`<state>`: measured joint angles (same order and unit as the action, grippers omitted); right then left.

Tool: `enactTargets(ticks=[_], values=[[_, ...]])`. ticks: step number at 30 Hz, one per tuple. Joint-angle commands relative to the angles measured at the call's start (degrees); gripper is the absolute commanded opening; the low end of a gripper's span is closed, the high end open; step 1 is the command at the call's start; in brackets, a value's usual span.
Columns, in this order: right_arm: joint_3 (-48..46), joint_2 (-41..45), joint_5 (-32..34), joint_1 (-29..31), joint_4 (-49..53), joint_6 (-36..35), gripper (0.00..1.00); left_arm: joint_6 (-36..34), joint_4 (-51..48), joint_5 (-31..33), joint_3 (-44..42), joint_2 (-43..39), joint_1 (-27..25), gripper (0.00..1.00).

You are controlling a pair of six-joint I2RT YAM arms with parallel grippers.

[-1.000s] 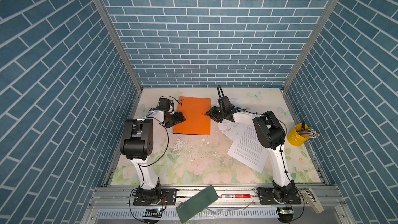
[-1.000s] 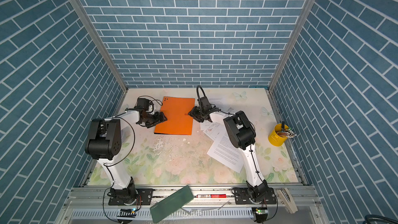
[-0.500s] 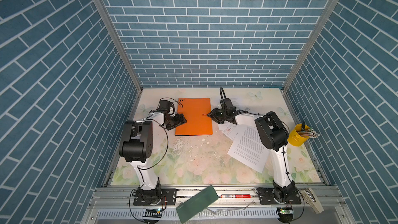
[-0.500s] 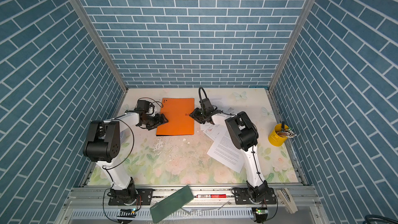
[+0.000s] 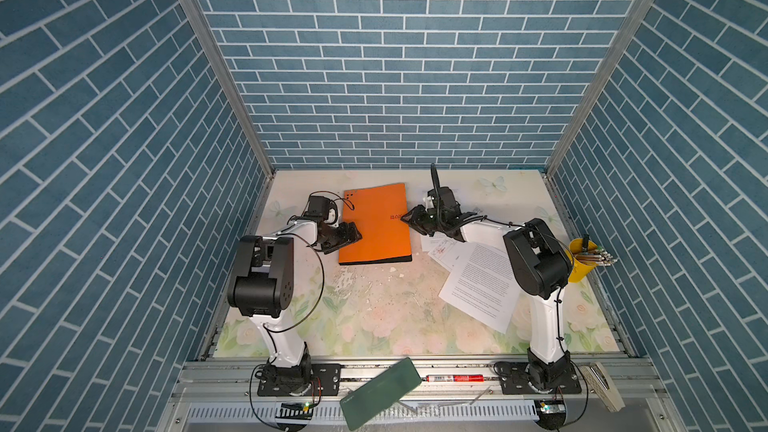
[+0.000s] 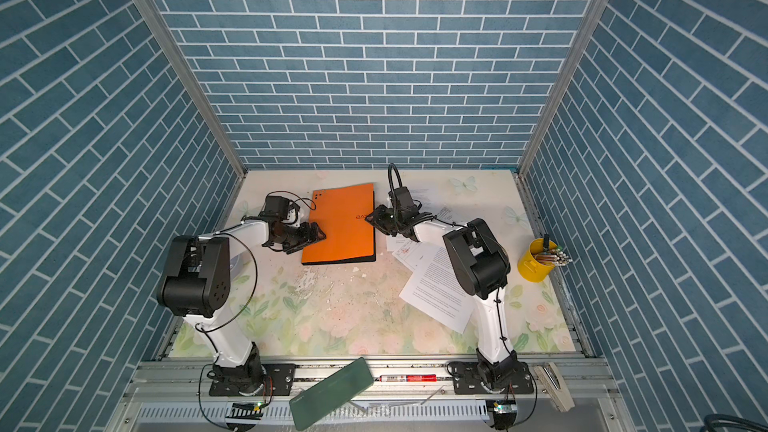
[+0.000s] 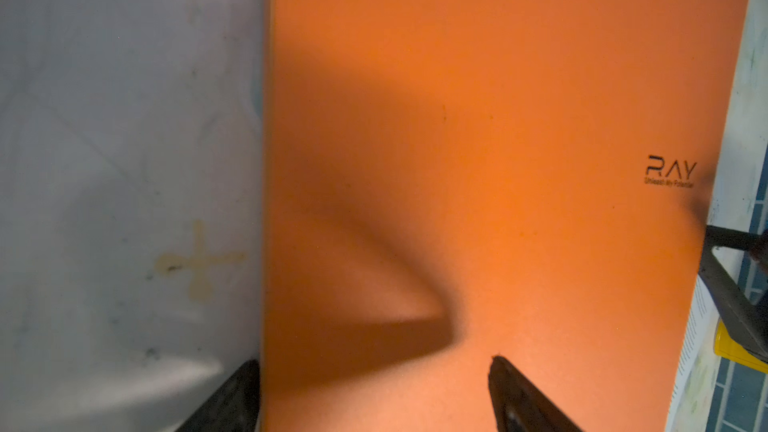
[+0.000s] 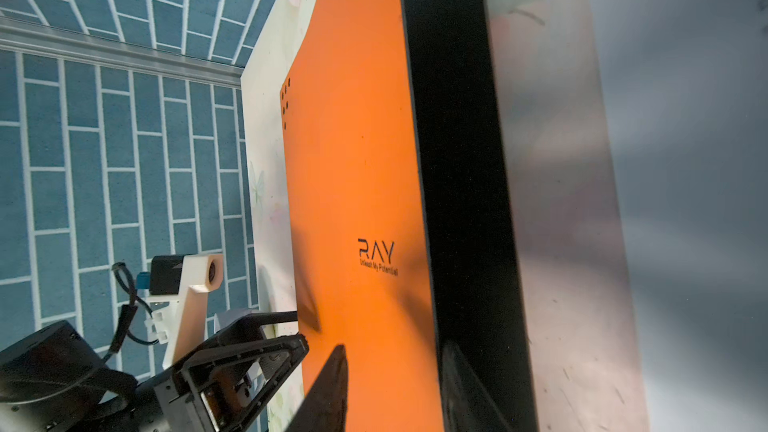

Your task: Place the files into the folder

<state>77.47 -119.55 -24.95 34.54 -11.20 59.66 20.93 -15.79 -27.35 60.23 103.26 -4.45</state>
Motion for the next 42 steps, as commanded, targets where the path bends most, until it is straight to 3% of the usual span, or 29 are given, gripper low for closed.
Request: enactTargets(ticks=[1,6,17,26,32,42], values=[[-2.56,1.69,-4.72,0.79,-6.64,1.58,0.34,-1.11,2.69,-4.23,-1.79,-2.24,-1.35,0.86],[-4.27,1.94,-5.81,0.79,-12.16,3.77,0.29,-2.41,4.62,-4.98,-3.49,-4.10,-1.35,0.87],[-5.23,3.75,-2.10,0.68,-9.54,3.52,0.09,-4.41,3.76,-0.60,-4.42,-6.39,-1.90,0.88],[-4.39,3.81,-0.35,0.55,-7.02,5.25,0.01,-9.93,3.61,12.32,-7.55,-14.20,-6.82,1.00],[-2.97,3.02,-0.63,0.35,-6.61,6.99,0.00,-12.15,4.40,18.93,-11.85,-19.71,-10.43,1.00],[-1.71,2.21,-1.59,-0.62,-6.10,10.49,0.00,-18.30,5.73,35.54,-18.93,-30.36,-25.59,1.00]])
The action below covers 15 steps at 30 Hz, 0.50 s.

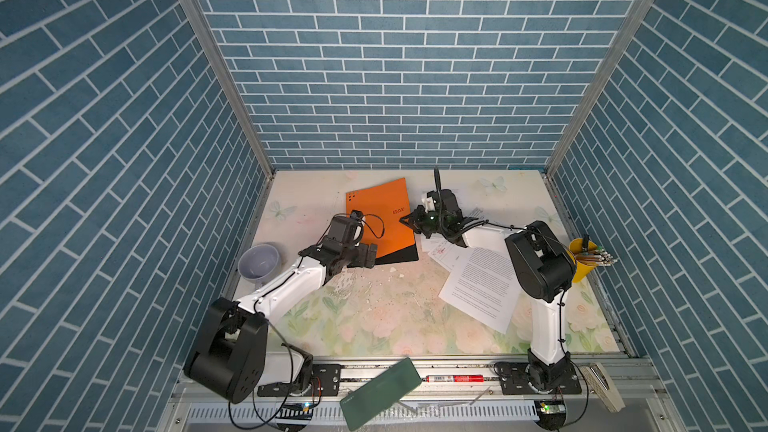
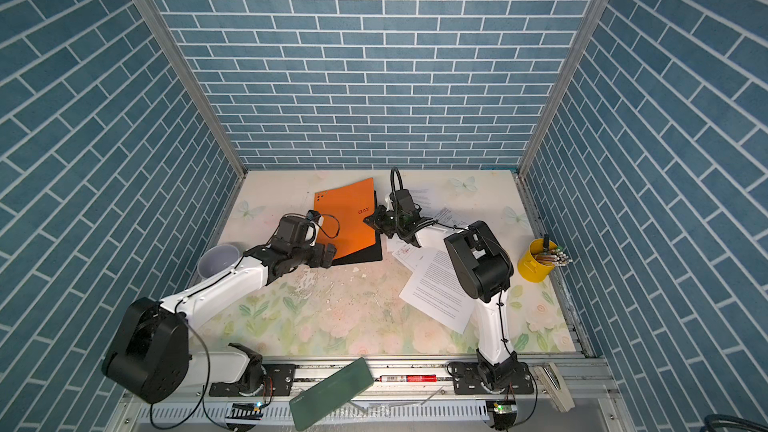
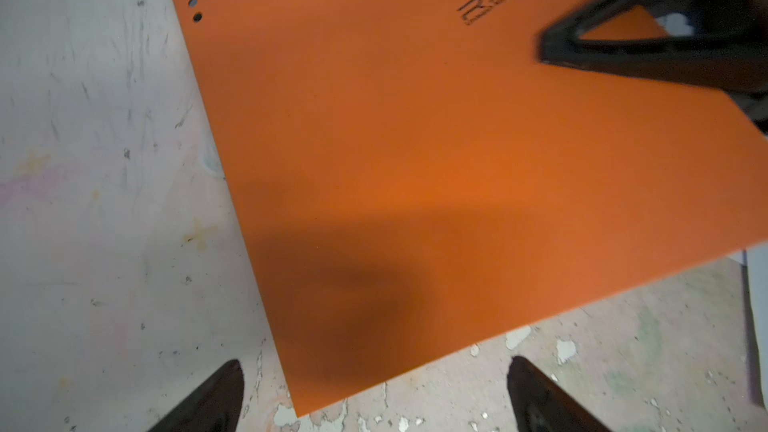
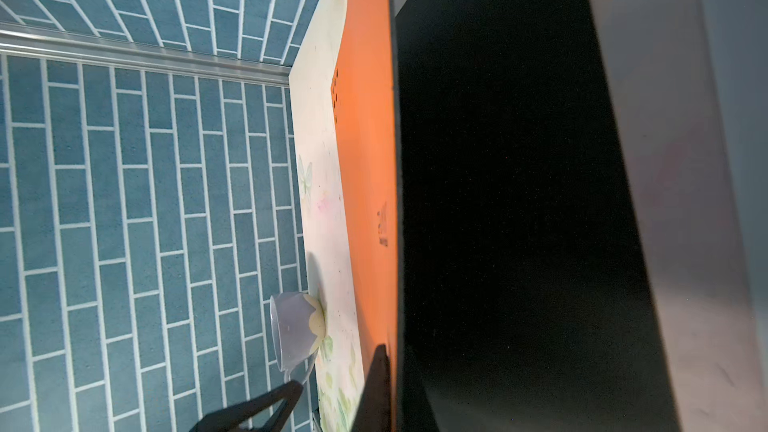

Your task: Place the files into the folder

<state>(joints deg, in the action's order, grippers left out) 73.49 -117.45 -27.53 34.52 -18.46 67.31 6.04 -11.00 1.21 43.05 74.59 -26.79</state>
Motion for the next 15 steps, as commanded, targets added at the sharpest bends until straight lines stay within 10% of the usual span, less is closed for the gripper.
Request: enactTargets(ticks=[1,15], values=[[2.34,0.11,0.90,-0.68,0.82,3.14,0.00,-4.10,1.11,8.17,-2.25,-2.03,-4.24,1.00],[0.82,1.36,1.43,-0.95,-3.98,9.52,0.00,-10.24,1.54,15.09,-3.65,-1.15,-17.64,1.00]])
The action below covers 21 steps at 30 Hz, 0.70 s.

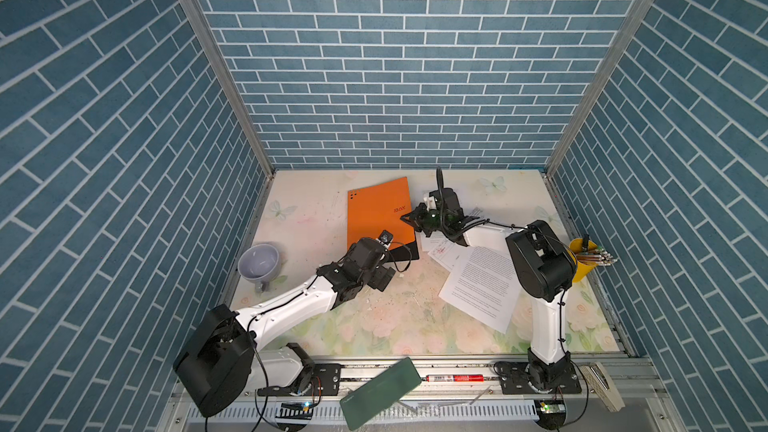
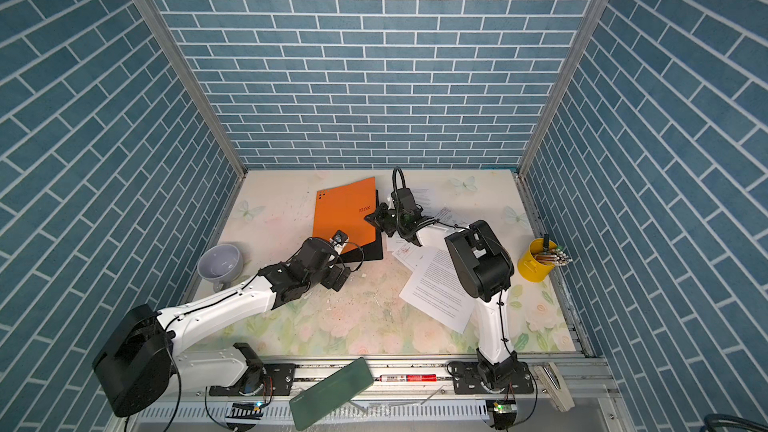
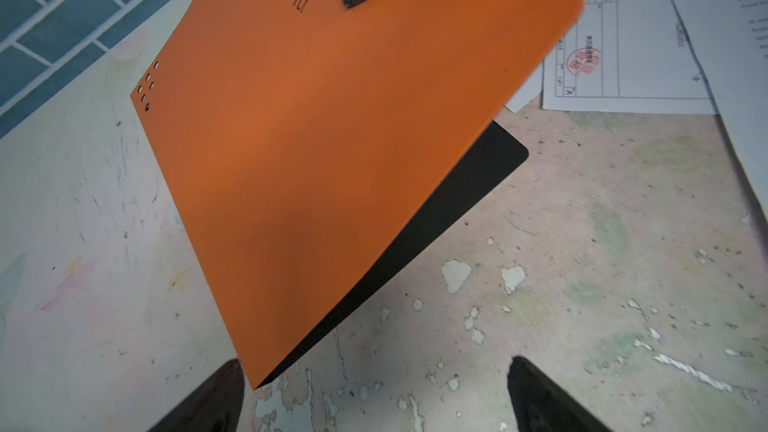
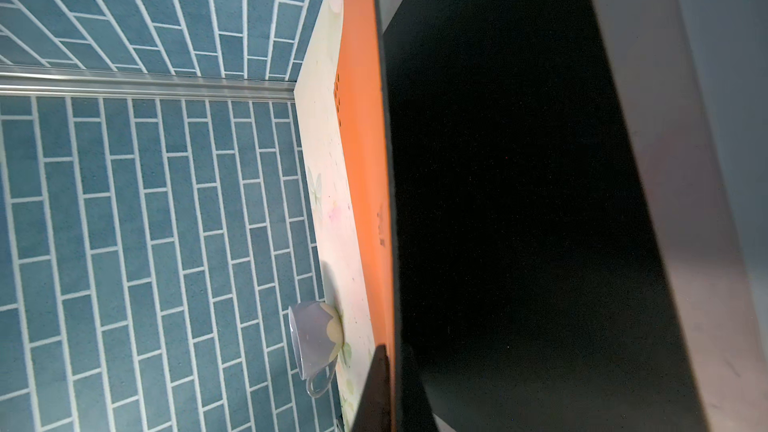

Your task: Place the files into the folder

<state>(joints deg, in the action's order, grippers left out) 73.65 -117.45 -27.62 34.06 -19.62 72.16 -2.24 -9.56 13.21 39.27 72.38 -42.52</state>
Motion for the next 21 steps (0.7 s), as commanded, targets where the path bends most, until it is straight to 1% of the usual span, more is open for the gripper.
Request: enactTargets(ticks=[1,5,8,12,16,21], values=[[0.26,1.61,1.60,-0.47,-3.21,5.06,0.00,-2.02,0.39,3.36,0.19,1.65,-2.18,1.00],[-0.22,2.43,1.72,-0.48,-3.50,6.05,0.00,-1.81,1.96,5.72,0.46,4.49,-2.83,0.99],[-0.67,2.91,1.70,-0.47,-3.50,6.82,0.00,-1.11,1.25,9.71,3.28,7.08,-2.83,0.99],[-1.48,3.71,1.43,-0.46,-3.33,7.56,0.00,-1.67,2.17,11.70,5.10,10.73,-2.83,0.98],[-2.00,4.15,1.59,-0.49,-2.36,7.56,0.00,-1.40,2.01,16.16,7.28,13.70,-2.83,0.97],[-1.67,4.07,0.81,-0.49,-1.79,7.64,0.00,-3.18,5.01,16.66,7.34,14.99,-2.83,0.93]])
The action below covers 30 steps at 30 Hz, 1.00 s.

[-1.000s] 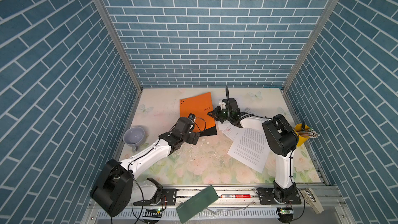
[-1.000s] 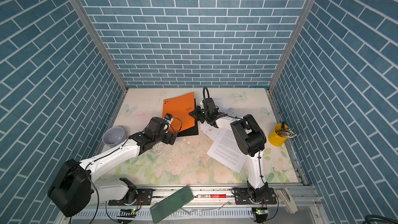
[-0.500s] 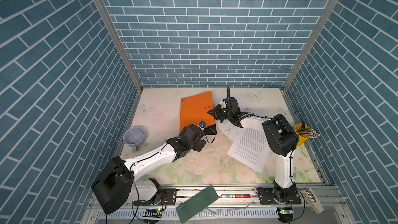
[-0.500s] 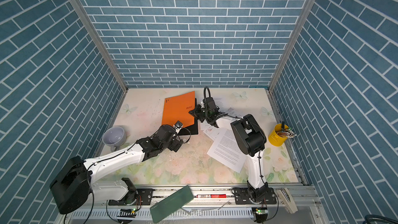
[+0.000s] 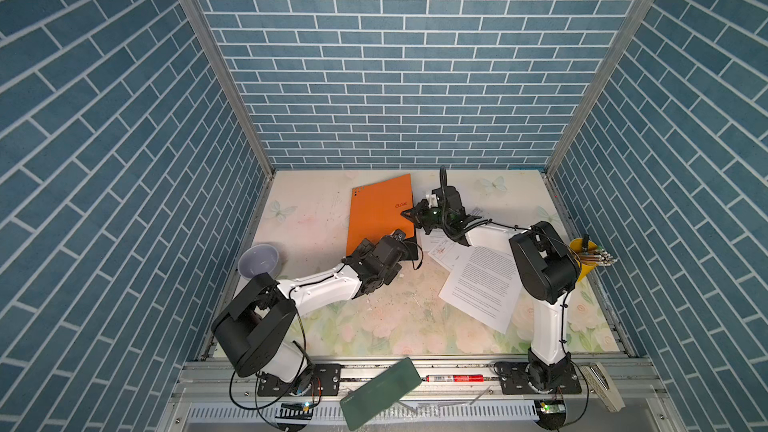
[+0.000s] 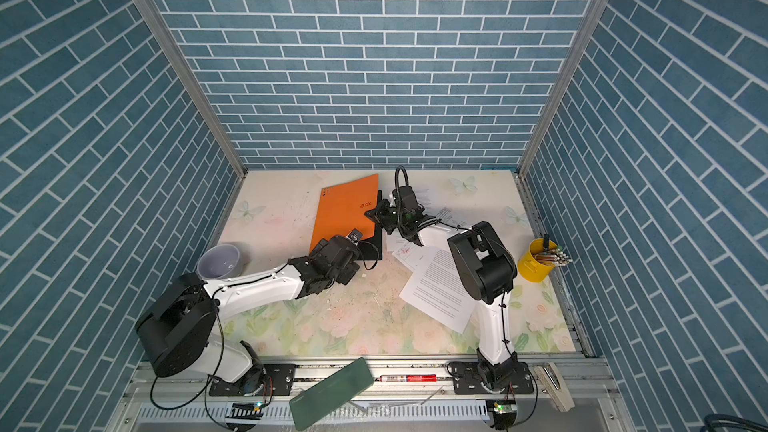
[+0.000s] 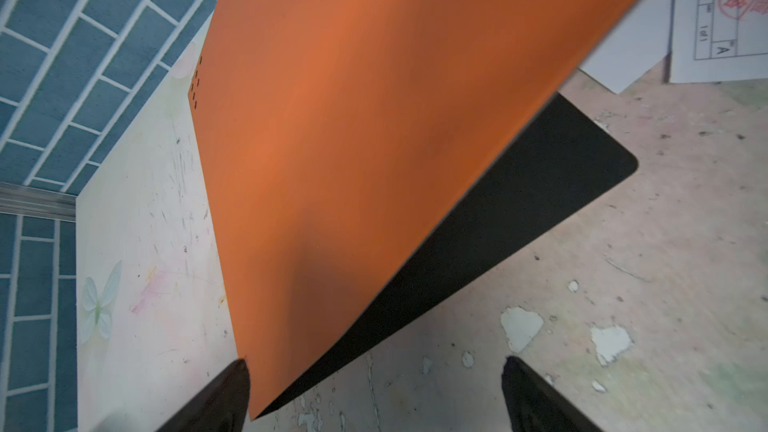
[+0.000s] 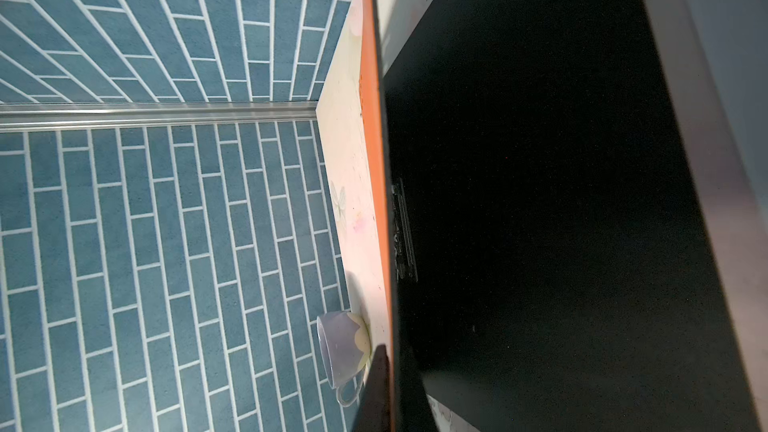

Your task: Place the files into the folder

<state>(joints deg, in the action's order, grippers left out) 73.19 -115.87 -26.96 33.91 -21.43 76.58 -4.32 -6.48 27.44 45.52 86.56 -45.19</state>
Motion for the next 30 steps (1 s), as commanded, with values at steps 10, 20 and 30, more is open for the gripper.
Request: enactTargets(ticks=[10,20,30], values=[[-1.38,2.93,-0.99,-0.34,1.48,3.14,0.00,-2.19,4.58,4.32,2.99,4.82,0.63,0.73],[-1.38,3.19,-2.21,-0.31,2.08,3.54,0.00,-2.88,8.44,7.43,3.55,7.63,1.33,0.67],[-1.12,3.11,-3.69,-0.31,2.66,3.73,0.00,-2.89,11.66,9.21,3.52,8.58,1.86,0.48]])
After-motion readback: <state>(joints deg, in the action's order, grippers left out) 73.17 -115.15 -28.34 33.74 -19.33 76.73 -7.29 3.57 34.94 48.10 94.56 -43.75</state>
